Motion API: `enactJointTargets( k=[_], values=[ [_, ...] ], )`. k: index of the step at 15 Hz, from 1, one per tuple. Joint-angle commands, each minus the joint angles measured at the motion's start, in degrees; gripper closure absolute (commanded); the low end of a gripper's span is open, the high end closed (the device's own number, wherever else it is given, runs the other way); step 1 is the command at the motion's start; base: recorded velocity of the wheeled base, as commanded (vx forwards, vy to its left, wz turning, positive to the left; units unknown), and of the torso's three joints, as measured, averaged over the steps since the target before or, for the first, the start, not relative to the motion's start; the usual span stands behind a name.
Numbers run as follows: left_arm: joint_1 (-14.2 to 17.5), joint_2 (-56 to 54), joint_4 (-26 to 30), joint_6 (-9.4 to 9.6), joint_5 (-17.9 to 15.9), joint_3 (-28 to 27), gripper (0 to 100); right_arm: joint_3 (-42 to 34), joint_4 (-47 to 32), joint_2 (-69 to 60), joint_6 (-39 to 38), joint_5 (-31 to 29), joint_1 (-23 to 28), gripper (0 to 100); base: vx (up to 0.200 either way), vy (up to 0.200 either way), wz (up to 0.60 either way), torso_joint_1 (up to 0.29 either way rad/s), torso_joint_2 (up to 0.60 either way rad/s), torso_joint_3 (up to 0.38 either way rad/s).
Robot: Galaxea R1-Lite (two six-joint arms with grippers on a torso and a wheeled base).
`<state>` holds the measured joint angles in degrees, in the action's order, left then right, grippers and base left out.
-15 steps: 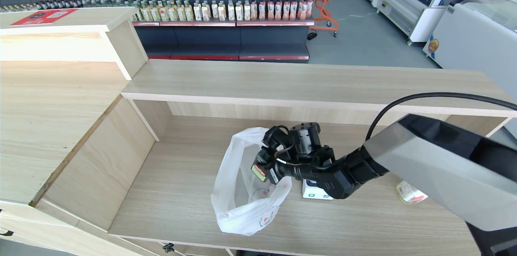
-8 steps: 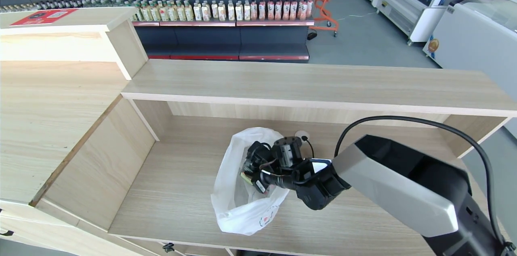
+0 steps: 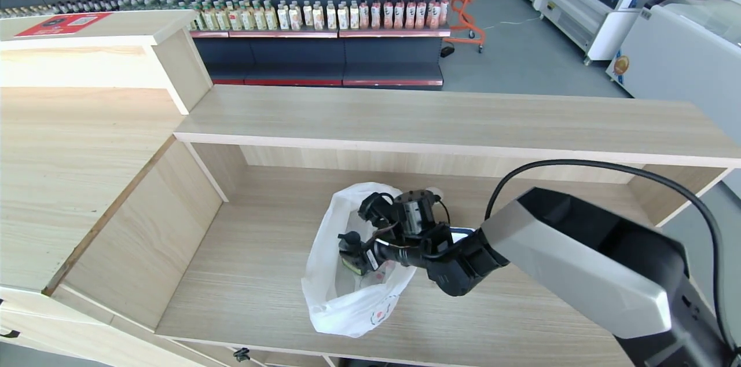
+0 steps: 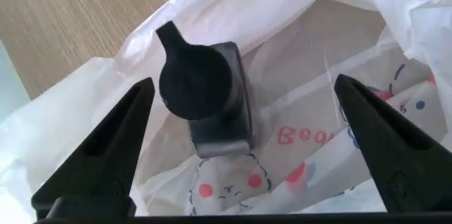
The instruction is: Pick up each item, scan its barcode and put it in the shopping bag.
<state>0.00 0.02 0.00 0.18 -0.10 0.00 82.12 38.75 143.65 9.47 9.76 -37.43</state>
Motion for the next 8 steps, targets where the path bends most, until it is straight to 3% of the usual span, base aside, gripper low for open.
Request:
enactJointTargets(
  k=[1, 2, 3, 5, 8],
  values=[
    [0.0, -0.02, 0.0, -0.01, 0.01, 0.0, 0, -5.12, -4.65, -14.19, -14.04, 0.08, 1.57, 0, 0.0, 0.0, 0.0, 0.0, 0.0, 0.0],
    [0.0, -0.02, 0.0, -0.01, 0.01, 0.0, 0, -7.67, -7.29, -18.85, -17.56, -0.1, 3.59, 0, 0.0, 0.0, 0.0, 0.0, 0.0, 0.0],
    [0.0, -0.02, 0.0, -0.01, 0.01, 0.0, 0, -14.97, -13.18, -28.87, -23.53, 1.13, 7.01, 0, 0.0, 0.0, 0.0, 0.0, 0.0, 0.0],
    [0.0, -0.02, 0.0, -0.09, 0.01, 0.0, 0, -23.84, -16.25, -38.89, -24.59, 3.07, 11.23, 0, 0.0, 0.0, 0.0, 0.0, 0.0, 0.0],
    [0.0, -0.02, 0.0, -0.01, 0.01, 0.0, 0, -29.65, -17.66, -51.54, -23.18, 2.63, 15.8, 0, 0.0, 0.0, 0.0, 0.0, 0.0, 0.0]
  ],
)
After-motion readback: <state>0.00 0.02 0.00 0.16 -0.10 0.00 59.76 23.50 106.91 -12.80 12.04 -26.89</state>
